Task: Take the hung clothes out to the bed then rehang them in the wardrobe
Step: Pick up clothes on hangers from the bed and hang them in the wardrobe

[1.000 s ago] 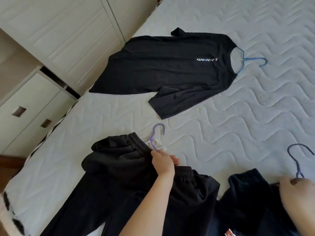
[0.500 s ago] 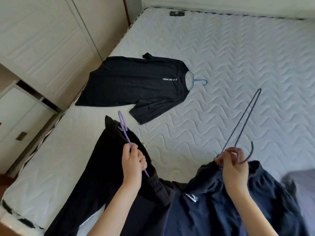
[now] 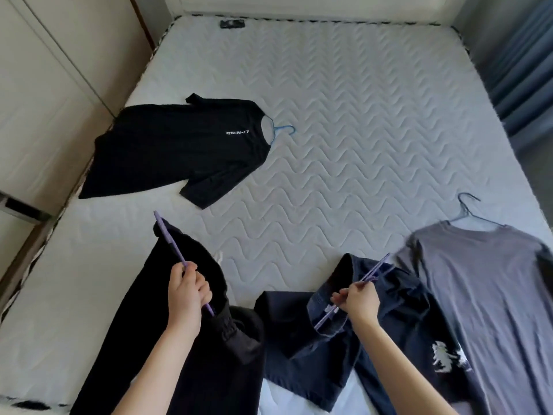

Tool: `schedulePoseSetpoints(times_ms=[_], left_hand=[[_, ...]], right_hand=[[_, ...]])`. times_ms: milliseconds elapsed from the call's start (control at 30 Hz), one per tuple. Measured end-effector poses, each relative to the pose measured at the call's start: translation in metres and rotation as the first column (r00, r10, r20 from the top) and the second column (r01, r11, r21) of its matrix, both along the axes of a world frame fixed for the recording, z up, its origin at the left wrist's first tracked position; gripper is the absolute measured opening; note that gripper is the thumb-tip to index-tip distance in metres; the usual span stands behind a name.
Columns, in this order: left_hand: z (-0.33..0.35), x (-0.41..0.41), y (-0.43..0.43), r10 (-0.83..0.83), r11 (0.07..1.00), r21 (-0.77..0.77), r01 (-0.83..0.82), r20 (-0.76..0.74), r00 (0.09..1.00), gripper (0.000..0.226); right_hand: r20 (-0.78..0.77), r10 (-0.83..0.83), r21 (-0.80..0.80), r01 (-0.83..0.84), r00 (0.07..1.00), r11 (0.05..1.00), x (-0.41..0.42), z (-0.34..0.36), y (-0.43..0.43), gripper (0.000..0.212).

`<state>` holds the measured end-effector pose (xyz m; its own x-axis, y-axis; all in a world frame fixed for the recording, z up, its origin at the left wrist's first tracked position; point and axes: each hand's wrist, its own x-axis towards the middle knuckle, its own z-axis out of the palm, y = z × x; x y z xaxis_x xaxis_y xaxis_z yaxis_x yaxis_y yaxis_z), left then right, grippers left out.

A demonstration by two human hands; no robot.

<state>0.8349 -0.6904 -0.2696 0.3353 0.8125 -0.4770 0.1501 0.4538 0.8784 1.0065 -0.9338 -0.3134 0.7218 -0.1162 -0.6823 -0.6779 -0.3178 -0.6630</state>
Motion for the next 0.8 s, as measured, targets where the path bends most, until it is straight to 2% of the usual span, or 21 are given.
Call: schedulePoseSetpoints(times_ms=[233,300,400,600,700,800], left_hand=[[-0.043,-0.006,-0.042,-0.156,0.987,-0.064,0.150,-0.110,0.982,0.021],[-0.053,0.000,-0.056,-0.180,0.981,-0.093,0.170,-0.112,0.977,0.021],[-0.073,0.011,-0.073,-0.201,0.971,-0.151,0.184,-0.108,0.974,0.024],[-0.111,0.029,-0.110,-0.284,0.899,-0.377,0.224,-0.111,0.952,0.028],[-0.125,0.039,-0.130,-0.346,0.864,-0.428,0.265,-0.123,0.930,0.033],[-0.137,0.043,-0.145,-0.361,0.848,-0.459,0.266,-0.132,0.923,0.020]], right_hand=[[-0.092,0.094,0.044,-0.090,0.991,0.995,-0.026,-0.028,-0.013,0.011],[-0.098,0.142,0.036,-0.139,0.985,0.990,-0.031,-0.034,-0.016,0.017],[-0.072,0.199,0.012,-0.199,0.977,0.980,-0.032,-0.047,-0.021,0.026],[-0.050,0.169,0.010,-0.169,0.984,0.986,-0.036,-0.075,-0.034,0.025],[-0.009,0.233,-0.044,-0.234,0.972,0.971,-0.045,-0.081,-0.045,0.025],[0.000,0.303,-0.090,-0.302,0.953,0.949,-0.055,-0.083,-0.057,0.030]])
